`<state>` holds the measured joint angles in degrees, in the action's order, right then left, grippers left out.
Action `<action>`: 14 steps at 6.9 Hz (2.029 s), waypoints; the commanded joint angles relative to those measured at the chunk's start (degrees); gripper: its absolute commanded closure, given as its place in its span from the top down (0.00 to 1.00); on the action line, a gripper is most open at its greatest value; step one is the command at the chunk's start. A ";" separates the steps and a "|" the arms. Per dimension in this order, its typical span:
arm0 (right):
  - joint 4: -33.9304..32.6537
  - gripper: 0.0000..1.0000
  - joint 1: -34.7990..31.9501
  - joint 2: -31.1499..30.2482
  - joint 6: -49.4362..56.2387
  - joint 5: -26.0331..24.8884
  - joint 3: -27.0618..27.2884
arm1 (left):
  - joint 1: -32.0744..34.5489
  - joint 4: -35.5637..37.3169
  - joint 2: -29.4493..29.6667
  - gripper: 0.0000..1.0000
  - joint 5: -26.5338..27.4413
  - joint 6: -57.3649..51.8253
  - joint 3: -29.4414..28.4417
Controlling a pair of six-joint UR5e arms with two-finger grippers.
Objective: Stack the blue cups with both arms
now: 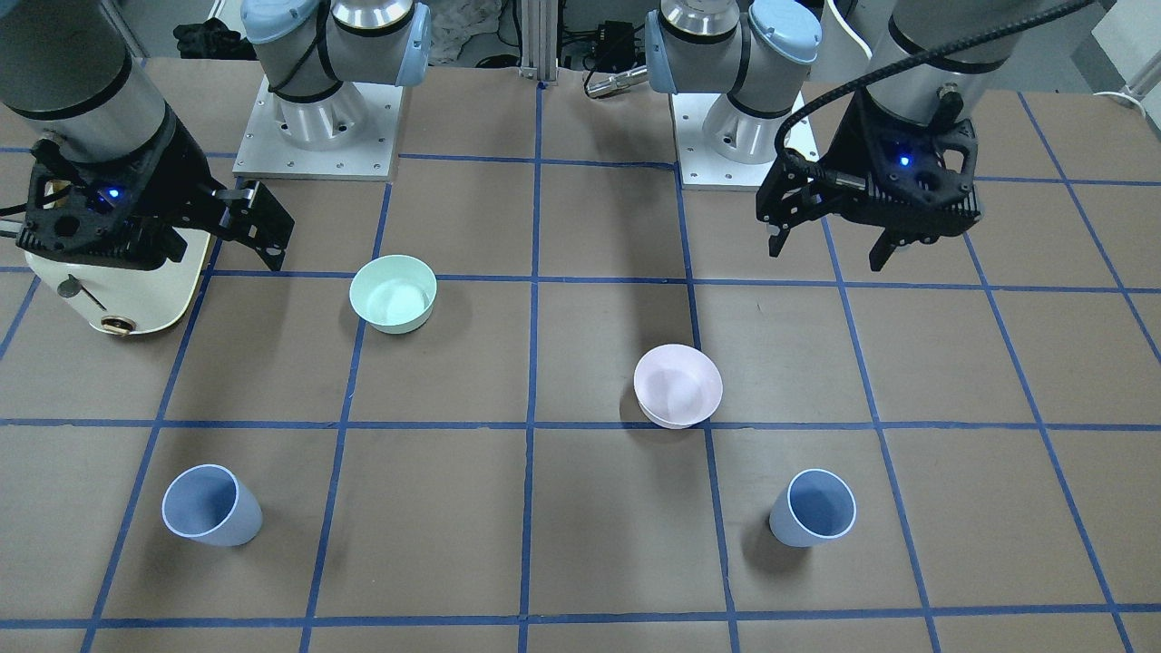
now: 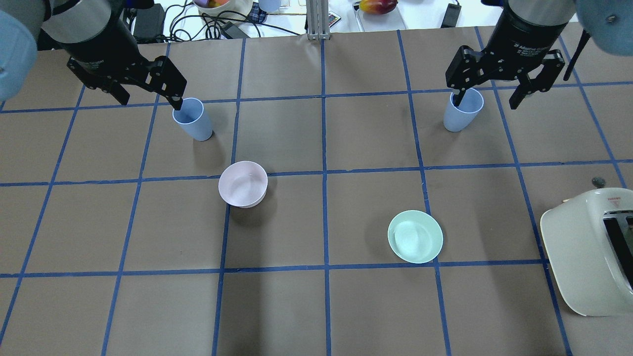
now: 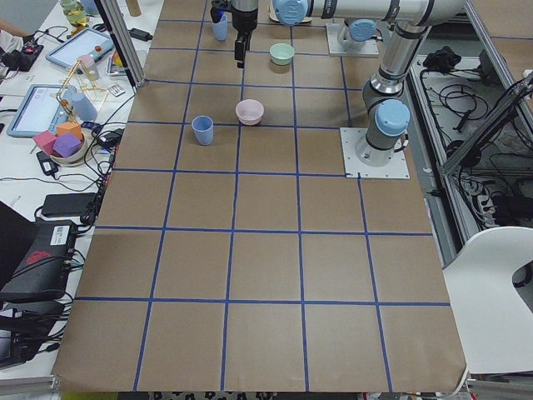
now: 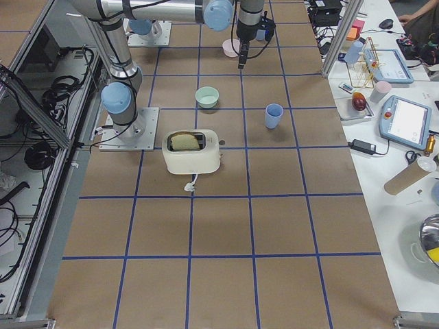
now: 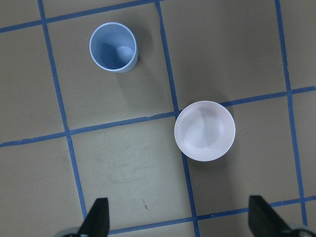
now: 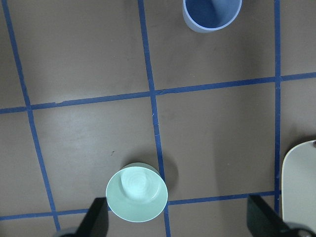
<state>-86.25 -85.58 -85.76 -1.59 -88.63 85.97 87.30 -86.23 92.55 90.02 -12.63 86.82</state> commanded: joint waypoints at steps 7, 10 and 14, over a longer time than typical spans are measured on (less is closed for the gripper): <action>-0.23 1.00 0.06 0.68 0.01 -1.10 0.43 | -1.07 22.42 30.67 0.70 0.60 -5.74 -2.98; -1.19 1.00 0.41 2.34 0.09 -1.02 0.43 | -1.17 22.42 31.28 0.00 0.51 -5.56 -3.84; -8.74 1.00 0.76 5.15 0.27 -2.33 0.08 | 8.36 20.68 30.84 0.00 -0.19 12.64 -10.58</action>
<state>-92.34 -84.85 -81.91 -1.36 -89.99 86.19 91.13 -64.25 123.15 90.03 -8.27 79.64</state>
